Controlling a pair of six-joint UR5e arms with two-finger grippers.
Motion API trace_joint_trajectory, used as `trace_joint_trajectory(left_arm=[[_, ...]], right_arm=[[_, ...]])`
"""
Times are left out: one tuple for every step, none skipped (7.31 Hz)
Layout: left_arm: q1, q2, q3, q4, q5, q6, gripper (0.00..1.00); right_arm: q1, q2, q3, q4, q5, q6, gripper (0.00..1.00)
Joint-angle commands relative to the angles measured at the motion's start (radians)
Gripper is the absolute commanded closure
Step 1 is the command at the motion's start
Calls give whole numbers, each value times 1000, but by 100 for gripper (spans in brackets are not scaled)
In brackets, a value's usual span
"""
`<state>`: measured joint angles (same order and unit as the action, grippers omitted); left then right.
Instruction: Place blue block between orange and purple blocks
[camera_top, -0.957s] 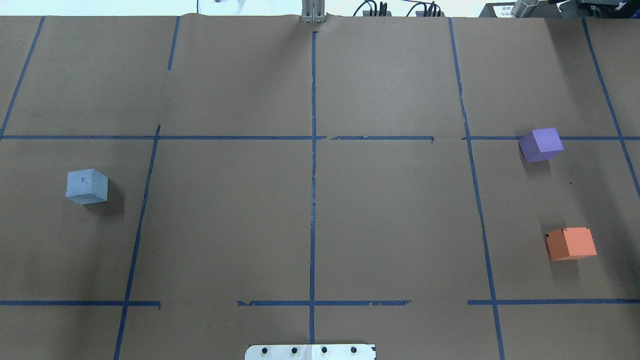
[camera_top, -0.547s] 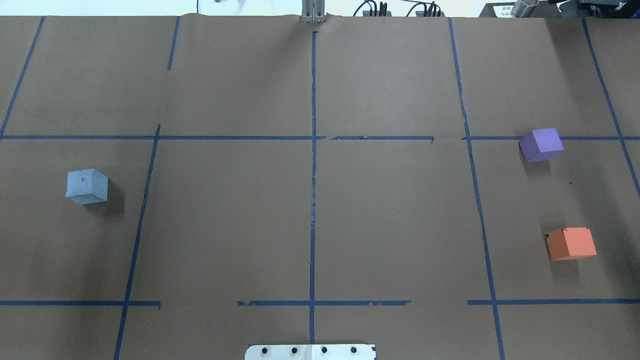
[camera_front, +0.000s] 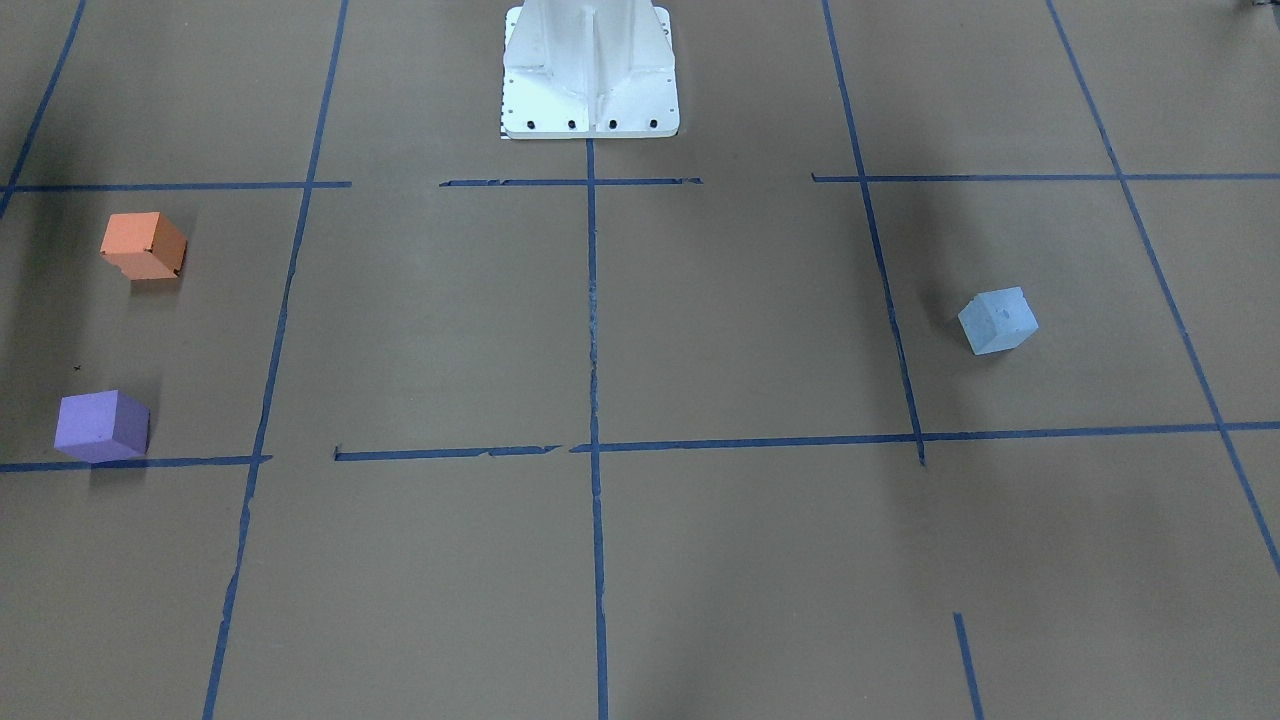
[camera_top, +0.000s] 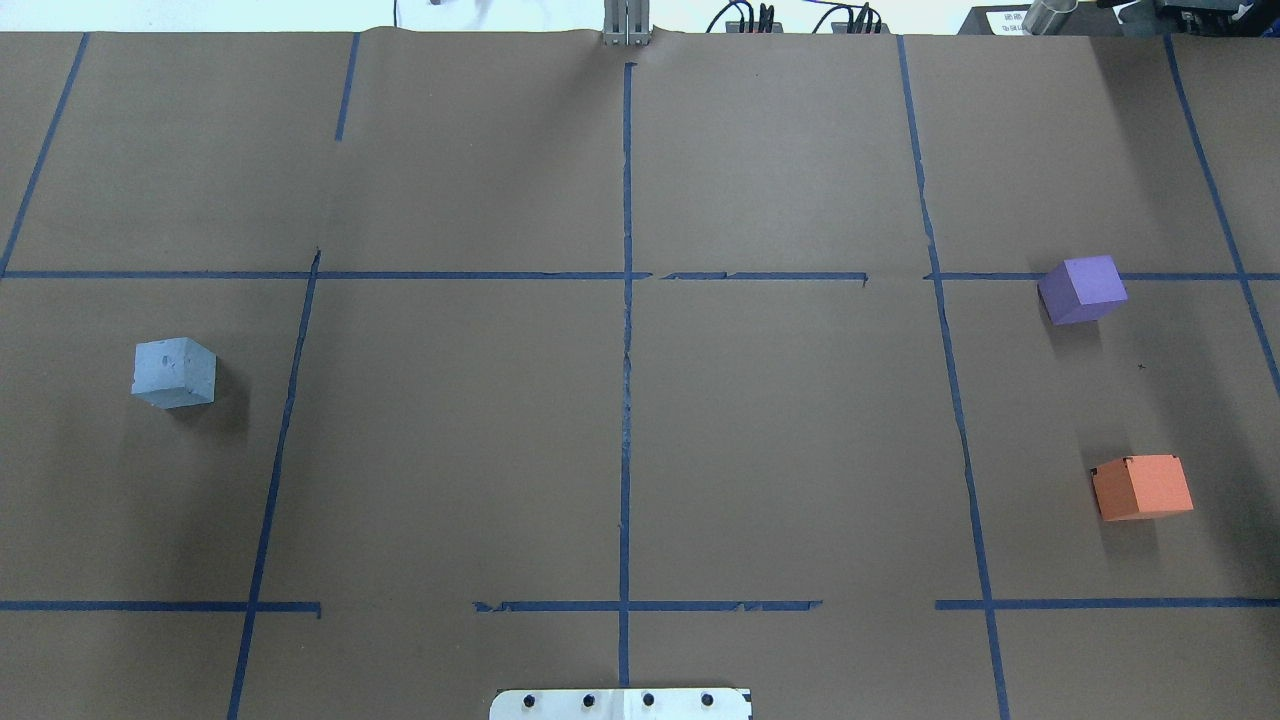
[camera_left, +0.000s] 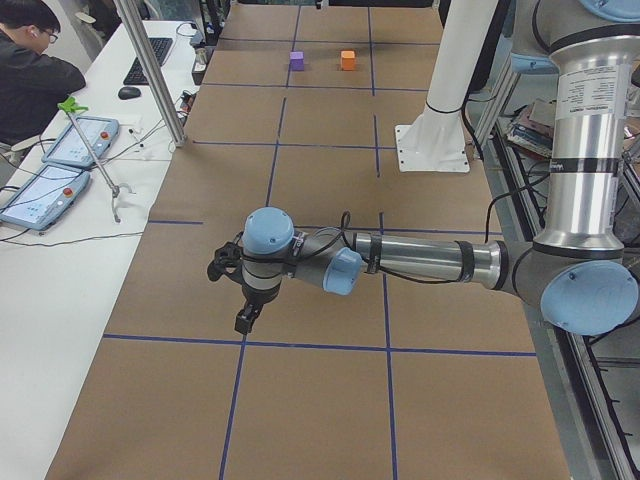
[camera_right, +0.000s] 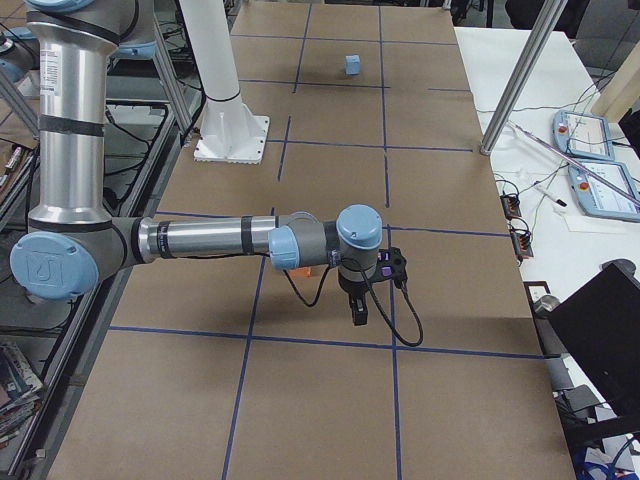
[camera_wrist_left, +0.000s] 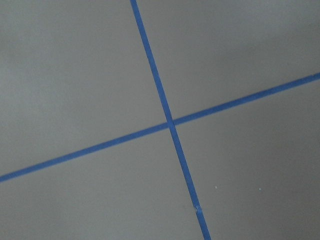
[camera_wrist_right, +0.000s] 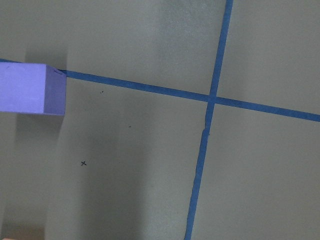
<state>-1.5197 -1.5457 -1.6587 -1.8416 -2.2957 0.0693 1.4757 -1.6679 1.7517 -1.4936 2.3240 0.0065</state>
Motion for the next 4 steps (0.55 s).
trace_joint_trajectory(left_arm=[[135,-4,-21,-68,-31,-393,0],[220,-2,-24,-191,-25,-682,0],[313,-2,-24,-287,-9,-912,0],[399,-4,-27,-341,62,-1028,0]], right_arm=[[0,0,2,0,0,1,0],[0,0,2,1,0,1,0],[0,0,3,1,0,1,0],[0,0,3,1,0,1,0]])
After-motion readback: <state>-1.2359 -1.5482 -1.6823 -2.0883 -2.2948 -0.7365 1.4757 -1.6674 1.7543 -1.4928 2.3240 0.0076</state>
